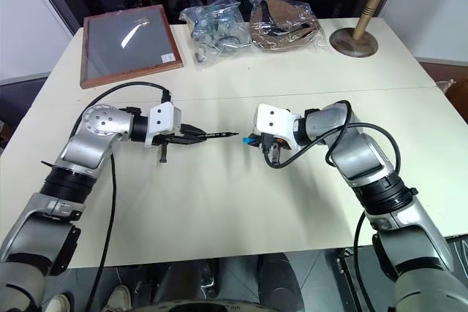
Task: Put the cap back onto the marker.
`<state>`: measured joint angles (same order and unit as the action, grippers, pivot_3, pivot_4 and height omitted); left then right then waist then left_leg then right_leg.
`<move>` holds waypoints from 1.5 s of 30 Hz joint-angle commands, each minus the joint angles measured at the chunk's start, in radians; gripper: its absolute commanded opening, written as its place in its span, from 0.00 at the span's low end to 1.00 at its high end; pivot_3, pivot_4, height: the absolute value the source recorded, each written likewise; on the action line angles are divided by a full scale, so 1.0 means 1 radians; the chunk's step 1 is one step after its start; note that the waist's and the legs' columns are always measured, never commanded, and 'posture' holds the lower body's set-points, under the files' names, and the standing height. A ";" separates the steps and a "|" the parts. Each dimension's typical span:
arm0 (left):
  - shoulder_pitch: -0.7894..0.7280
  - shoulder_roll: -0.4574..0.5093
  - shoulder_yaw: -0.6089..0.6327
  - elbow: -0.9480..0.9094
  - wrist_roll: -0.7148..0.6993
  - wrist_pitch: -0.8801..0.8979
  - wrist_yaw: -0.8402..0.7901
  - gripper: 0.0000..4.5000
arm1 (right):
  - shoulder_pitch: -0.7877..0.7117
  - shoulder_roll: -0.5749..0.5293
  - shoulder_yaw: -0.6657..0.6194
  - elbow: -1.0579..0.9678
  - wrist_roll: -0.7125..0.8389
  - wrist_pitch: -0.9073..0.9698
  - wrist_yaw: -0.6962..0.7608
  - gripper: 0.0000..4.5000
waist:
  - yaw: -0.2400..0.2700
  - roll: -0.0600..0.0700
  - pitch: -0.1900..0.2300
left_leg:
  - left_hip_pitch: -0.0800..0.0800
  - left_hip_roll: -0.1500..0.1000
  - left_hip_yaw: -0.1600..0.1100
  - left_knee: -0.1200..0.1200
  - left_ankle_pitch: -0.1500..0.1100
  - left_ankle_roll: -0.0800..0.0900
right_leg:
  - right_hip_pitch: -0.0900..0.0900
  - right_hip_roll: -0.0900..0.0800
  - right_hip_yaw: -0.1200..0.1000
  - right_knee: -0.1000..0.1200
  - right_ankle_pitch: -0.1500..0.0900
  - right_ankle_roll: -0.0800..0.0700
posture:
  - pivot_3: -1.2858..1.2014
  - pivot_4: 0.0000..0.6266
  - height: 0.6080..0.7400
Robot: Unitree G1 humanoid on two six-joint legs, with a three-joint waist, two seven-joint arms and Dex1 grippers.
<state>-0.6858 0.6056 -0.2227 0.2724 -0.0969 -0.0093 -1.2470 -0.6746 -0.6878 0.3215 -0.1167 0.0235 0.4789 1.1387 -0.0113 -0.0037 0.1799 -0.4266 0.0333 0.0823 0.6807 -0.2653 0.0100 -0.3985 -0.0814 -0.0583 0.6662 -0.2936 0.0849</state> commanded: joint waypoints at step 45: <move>0.015 0.007 0.002 -0.064 0.007 0.002 -0.014 0.00 | -0.047 0.008 0.003 -0.032 0.011 0.002 0.013 0.01 | 0.000 0.000 0.000 | 0.000 0.000 0.000 0.000 0.000 0.000 | 0.000 0.000 0.000 0.000 0.000 0.000 | 0.52 0.24 1.00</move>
<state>-0.6673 0.6084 -0.2228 0.2391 -0.0880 -0.0064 -1.2641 -0.7081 -0.6839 0.3337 -0.1126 0.0236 0.4825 1.1555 -0.0113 -0.0037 0.1799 -0.4266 0.0333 0.0822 0.6808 -0.2652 0.0100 -0.3984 -0.0813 -0.0583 0.6662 -0.2936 0.0849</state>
